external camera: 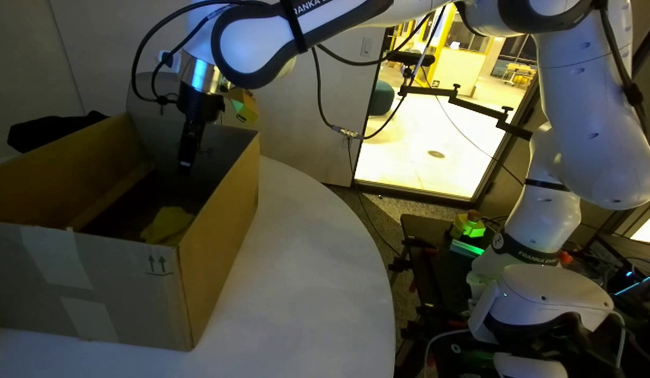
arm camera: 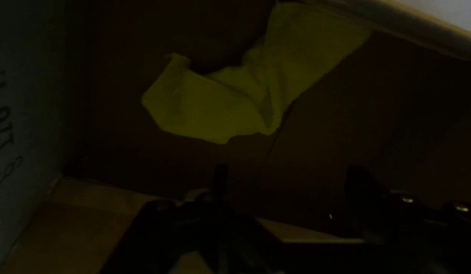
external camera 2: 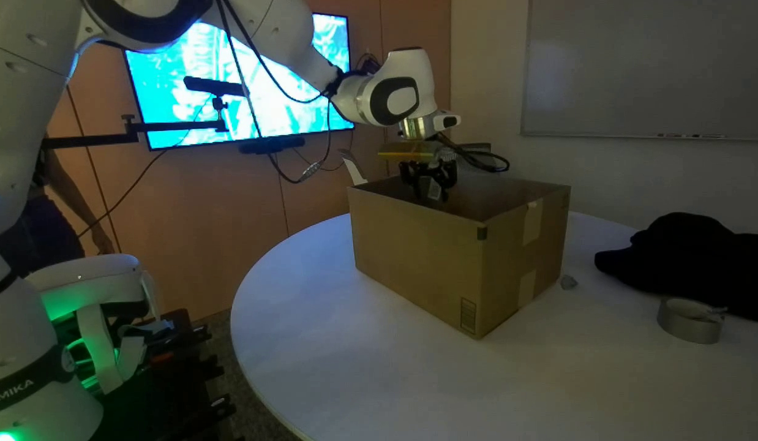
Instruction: Put the marker in the towel, fold the towel, and then put the folded towel in the box
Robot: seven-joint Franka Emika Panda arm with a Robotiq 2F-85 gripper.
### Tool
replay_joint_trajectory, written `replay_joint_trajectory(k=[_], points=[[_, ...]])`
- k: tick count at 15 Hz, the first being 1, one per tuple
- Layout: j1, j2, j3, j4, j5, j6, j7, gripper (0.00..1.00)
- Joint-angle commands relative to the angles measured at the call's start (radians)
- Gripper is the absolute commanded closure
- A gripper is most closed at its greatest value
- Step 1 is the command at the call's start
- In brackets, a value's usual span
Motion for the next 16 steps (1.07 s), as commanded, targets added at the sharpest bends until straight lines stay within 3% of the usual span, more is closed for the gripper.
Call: replay_joint_trajectory(k=[1,5,8,16], points=[[-0.045,-0.124,0.029,-0.086,0.046,-0.048,-0.073,0.0],[-0.095,-0.33,0.05,-0.267,0.16,-0.145,-0.162,0.0],[-0.091,-0.488,0.02,-0.415,0.236,-0.206,-0.193,0.0],[-0.013,-0.847,-0.106,-0.883,0.325,-0.149,-0.219,0.0]])
